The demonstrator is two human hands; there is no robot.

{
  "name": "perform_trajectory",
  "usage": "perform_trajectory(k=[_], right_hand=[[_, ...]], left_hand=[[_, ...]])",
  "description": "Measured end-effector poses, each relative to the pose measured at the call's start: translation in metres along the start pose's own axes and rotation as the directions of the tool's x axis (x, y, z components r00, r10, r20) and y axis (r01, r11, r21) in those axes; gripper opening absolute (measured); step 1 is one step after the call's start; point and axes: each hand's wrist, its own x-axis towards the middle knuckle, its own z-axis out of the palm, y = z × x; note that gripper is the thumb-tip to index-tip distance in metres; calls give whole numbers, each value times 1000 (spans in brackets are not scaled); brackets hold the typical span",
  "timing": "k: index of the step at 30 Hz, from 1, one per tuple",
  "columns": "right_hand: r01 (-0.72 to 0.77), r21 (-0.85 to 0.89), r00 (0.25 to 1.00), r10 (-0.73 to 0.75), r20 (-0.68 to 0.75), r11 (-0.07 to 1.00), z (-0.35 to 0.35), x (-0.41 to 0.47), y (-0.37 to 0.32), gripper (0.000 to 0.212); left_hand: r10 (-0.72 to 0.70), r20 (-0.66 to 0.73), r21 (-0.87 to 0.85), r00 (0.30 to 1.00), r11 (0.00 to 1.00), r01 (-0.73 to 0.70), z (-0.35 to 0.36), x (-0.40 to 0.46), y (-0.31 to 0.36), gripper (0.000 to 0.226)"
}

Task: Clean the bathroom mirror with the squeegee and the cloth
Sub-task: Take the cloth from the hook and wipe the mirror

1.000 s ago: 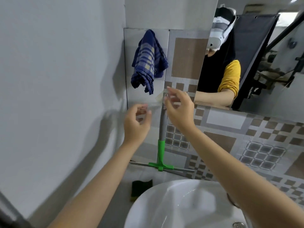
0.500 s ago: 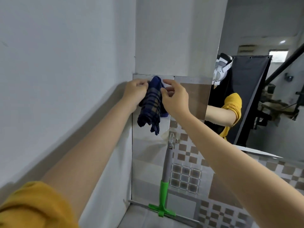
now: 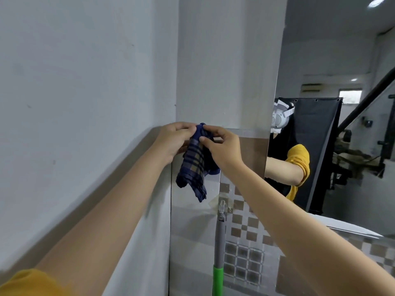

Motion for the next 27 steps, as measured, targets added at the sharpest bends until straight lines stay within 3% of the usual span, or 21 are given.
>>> perform_trajectory(k=[7, 14, 20, 27], right_hand=[[82, 54, 994, -86, 73, 995, -8, -10, -32, 28], [188, 29, 982, -188, -13, 982, -21, -36, -57, 26], [89, 120, 979, -109, 171, 989, -47, -74, -75, 44], [187, 142, 965, -209, 160, 972, -94, -110, -110, 37]], left_hand=[[83, 33, -15, 996, 996, -82, -9, -18, 34, 25], [147, 101, 69, 984, 986, -155, -13, -53, 72, 25], [194, 205, 117, 959, 968, -221, -7, -90, 105, 22], [279, 186, 194, 942, 930, -314, 11, -124, 124, 21]])
